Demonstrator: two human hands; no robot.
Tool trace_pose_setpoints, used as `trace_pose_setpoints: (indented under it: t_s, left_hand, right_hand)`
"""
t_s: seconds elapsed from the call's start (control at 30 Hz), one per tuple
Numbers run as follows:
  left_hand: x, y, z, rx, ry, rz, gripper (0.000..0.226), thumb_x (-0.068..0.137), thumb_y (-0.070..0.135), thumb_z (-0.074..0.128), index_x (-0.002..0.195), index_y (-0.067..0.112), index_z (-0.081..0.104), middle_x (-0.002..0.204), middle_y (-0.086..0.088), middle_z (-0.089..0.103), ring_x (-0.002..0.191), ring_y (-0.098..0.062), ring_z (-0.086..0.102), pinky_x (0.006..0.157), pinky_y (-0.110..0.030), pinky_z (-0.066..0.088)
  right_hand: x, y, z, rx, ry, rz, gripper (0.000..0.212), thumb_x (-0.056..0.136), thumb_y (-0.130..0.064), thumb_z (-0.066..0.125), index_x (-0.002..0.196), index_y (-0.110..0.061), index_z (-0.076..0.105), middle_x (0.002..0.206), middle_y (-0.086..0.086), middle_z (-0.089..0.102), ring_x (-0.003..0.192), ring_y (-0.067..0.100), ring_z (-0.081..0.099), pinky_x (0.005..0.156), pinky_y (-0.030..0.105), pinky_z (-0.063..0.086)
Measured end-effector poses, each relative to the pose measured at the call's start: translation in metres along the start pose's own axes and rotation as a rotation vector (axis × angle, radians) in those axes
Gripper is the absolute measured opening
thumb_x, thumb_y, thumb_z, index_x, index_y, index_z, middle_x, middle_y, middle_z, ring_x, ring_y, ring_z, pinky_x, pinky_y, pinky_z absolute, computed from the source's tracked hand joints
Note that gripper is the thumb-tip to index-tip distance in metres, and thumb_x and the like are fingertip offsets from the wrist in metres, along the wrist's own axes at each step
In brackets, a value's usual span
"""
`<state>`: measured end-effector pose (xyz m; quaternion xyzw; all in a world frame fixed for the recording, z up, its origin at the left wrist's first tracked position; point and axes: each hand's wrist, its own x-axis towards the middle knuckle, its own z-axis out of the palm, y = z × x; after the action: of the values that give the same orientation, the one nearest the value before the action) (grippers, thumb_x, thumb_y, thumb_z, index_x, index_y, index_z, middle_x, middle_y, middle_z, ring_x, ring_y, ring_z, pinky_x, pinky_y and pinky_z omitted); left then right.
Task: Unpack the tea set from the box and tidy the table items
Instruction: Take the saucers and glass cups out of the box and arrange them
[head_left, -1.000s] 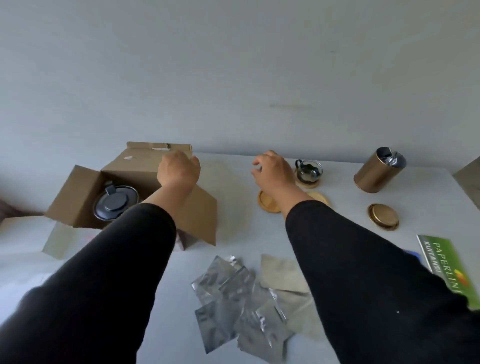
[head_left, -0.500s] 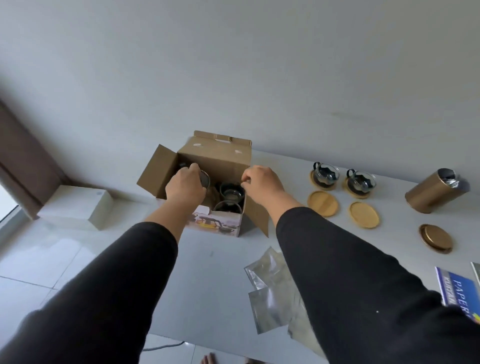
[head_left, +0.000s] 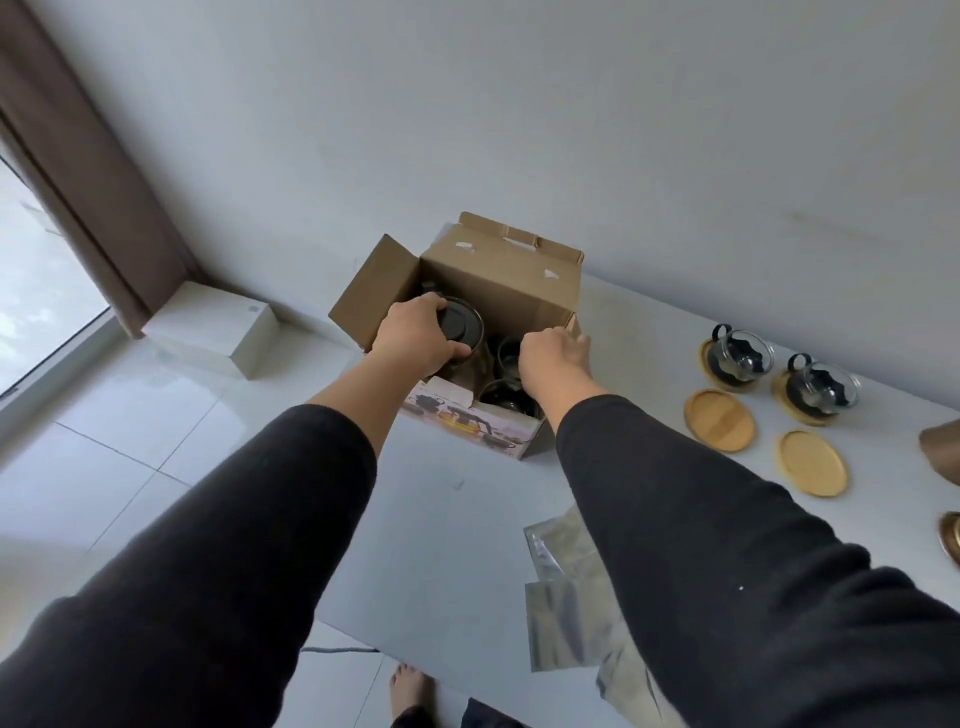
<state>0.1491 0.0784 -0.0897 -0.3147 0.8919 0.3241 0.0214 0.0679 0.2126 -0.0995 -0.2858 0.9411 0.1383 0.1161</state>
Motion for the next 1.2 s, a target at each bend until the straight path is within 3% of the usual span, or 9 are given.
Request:
trace_pose_setpoints:
  t_s: [0.4,0.57,0.67,1.0,1.1,1.2]
  left_hand:
    - [-0.003,0.004,0.002,-0.023,0.018,-0.020,0.071,0.077,0.034,0.077,0.138,0.017,0.046,0.117,-0.009,0.066,0.109,-0.027,0.062,0.096,-0.039,0.049]
    - [-0.007,0.013,0.002,0.143,0.073,0.008,0.068,0.080,0.038,0.073,0.139,0.017,0.045,0.127,-0.007,0.056,0.117,-0.026,0.055,0.093,-0.037,0.048]
    - [-0.009,0.017,0.002,0.181,0.079,-0.005,0.068,0.081,0.039,0.072,0.140,0.018,0.044,0.132,-0.008,0.048,0.119,-0.027,0.052,0.093,-0.037,0.047]
    - [-0.013,0.025,0.001,0.208,0.063,-0.036,0.064,0.083,0.038,0.070,0.138,0.015,0.045,0.131,-0.011,0.048,0.113,-0.028,0.055,0.088,-0.036,0.048]
    - [-0.010,0.028,0.001,0.186,0.020,-0.059,0.062,0.082,0.035,0.071,0.134,0.012,0.048,0.124,-0.011,0.055,0.111,-0.029,0.056,0.093,-0.038,0.048]
    - [-0.008,0.034,0.003,0.123,0.002,-0.115,0.048,0.081,0.027,0.069,0.124,0.012,0.055,0.106,-0.008,0.061,0.103,-0.030,0.059,0.096,-0.045,0.049]
  right_hand:
    - [-0.001,-0.011,0.001,-0.119,-0.012,0.012,0.023,0.090,-0.016,0.052,0.110,-0.023,0.063,0.115,0.005,0.064,0.120,0.027,0.046,0.103,0.048,0.024]
    - [-0.007,-0.006,-0.004,-0.041,0.023,-0.017,0.024,0.092,-0.014,0.049,0.109,-0.022,0.063,0.116,0.006,0.064,0.122,0.027,0.043,0.107,0.048,0.022]
    - [-0.012,-0.002,-0.005,-0.008,0.068,-0.036,0.025,0.093,-0.011,0.046,0.109,-0.019,0.064,0.117,0.008,0.063,0.121,0.027,0.045,0.104,0.045,0.026]
    - [-0.032,0.017,-0.023,0.114,0.252,-0.109,0.031,0.092,-0.001,0.041,0.104,-0.012,0.067,0.109,0.011,0.066,0.112,0.029,0.050,0.093,0.037,0.038]
    - [-0.042,0.029,-0.032,0.160,0.317,-0.127,0.033,0.091,0.002,0.041,0.106,-0.009,0.068,0.102,0.013,0.064,0.108,0.029,0.051,0.093,0.035,0.041]
    - [-0.051,0.043,-0.042,0.184,0.396,-0.137,0.035,0.092,0.003,0.039,0.108,-0.009,0.068,0.089,0.010,0.049,0.105,0.029,0.052,0.092,0.033,0.041]
